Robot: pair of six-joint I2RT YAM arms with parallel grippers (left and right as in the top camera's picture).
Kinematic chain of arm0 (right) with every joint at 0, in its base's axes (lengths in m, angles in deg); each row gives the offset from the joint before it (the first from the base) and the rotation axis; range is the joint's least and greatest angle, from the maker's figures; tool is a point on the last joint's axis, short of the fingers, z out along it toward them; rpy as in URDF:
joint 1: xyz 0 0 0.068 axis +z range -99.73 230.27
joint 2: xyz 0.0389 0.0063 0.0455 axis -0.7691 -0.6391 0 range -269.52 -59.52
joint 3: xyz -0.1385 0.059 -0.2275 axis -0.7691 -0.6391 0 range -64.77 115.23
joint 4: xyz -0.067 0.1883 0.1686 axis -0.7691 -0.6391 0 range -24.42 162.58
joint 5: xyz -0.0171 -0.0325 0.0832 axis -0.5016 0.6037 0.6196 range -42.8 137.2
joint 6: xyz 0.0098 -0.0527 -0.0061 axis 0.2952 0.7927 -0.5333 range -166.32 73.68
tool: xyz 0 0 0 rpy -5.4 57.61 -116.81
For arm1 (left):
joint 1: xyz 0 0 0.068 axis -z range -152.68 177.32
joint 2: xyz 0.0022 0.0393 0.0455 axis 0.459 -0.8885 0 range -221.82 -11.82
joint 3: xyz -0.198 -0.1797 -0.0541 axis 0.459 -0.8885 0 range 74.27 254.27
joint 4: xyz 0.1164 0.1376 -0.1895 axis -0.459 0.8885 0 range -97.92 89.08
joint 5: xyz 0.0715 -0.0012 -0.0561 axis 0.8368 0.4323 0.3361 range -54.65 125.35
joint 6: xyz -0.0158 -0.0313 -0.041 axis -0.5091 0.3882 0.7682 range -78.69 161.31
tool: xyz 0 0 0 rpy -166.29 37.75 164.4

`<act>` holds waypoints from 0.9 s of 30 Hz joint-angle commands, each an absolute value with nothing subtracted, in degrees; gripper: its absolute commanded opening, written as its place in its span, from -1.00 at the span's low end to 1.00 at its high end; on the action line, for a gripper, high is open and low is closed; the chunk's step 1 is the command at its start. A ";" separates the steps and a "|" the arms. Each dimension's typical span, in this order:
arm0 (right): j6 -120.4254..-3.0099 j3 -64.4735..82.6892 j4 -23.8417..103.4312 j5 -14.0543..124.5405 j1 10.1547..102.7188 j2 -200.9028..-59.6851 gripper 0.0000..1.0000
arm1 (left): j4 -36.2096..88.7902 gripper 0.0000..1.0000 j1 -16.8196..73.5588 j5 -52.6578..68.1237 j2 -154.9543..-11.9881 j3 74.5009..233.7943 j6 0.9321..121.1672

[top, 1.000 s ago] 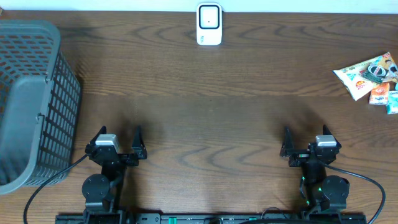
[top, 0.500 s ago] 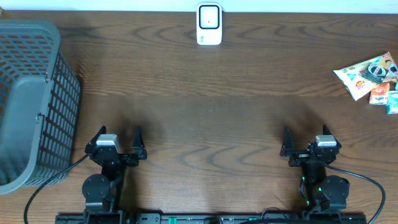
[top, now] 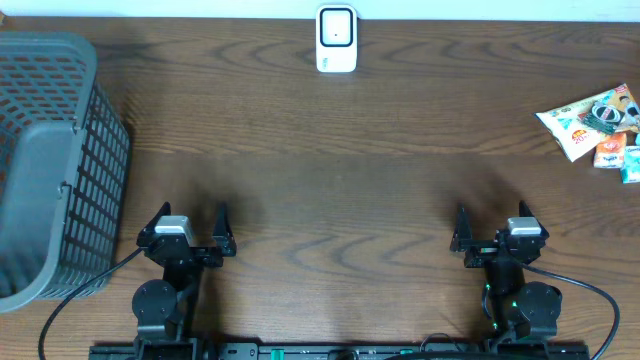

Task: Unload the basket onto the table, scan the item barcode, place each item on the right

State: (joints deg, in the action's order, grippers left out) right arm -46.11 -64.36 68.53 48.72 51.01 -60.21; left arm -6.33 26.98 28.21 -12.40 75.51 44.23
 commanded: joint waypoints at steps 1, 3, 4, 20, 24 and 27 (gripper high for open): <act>-47.12 -64.45 68.26 48.83 51.44 -59.84 0.98 | -4.12 0.96 26.63 27.93 -11.90 74.48 42.22; -47.12 -64.45 68.29 48.83 51.44 -59.84 0.99 | -4.12 0.95 26.63 27.91 -11.90 74.48 41.70; -47.12 -64.45 68.29 48.83 51.44 -59.84 0.99 | -4.12 0.96 26.63 27.91 -11.90 74.48 41.43; -47.12 -64.45 68.29 48.83 51.44 -59.84 0.99 | -4.10 0.96 26.63 28.50 -11.90 74.48 41.11; -47.12 -64.45 68.29 48.83 51.44 -59.84 0.99 | -4.17 0.95 26.63 28.43 -11.90 74.48 41.11; -47.12 -64.45 68.29 48.83 51.44 -59.84 0.99 | -4.30 0.95 26.63 28.43 -11.90 74.48 41.11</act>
